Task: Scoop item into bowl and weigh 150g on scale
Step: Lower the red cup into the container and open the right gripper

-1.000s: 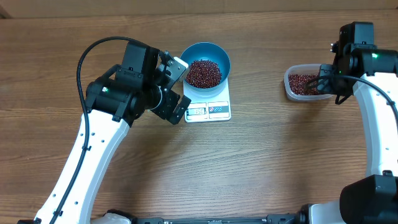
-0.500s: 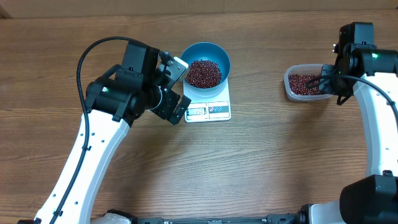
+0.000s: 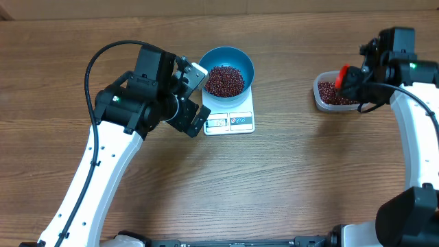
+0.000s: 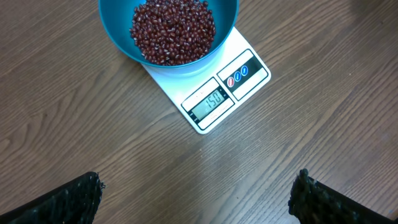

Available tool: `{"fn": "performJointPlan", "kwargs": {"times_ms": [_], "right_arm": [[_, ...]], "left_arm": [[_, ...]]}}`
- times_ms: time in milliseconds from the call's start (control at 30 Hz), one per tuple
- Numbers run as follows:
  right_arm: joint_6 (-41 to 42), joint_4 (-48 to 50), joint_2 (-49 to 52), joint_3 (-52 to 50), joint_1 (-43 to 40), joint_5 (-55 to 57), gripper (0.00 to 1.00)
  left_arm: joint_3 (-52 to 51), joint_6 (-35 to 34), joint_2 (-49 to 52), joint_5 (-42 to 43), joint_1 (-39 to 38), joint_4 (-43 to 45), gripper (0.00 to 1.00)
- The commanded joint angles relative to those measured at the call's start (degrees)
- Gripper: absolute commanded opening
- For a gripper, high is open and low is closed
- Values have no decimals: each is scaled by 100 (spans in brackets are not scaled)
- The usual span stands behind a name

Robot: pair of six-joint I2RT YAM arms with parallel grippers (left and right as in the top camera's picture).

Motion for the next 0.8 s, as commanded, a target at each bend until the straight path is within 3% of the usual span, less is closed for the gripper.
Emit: {"fn": "performJointPlan", "kwargs": {"times_ms": [0,267,500,767], "right_arm": [[719,319,-4,-516,-269,-625,4],[1156,643,-4,-1178,-669,-970,4],[1152,374,-4,-1233,-734,-960,54],[1158,330,-4,-1233,-734,-848,54]], "left_arm": [[85,149,-44,85,-39,2,100],[85,149,-44,85,-39,2,100],[85,149,-44,85,-39,2,100],[85,149,-44,85,-39,2,100]]}}
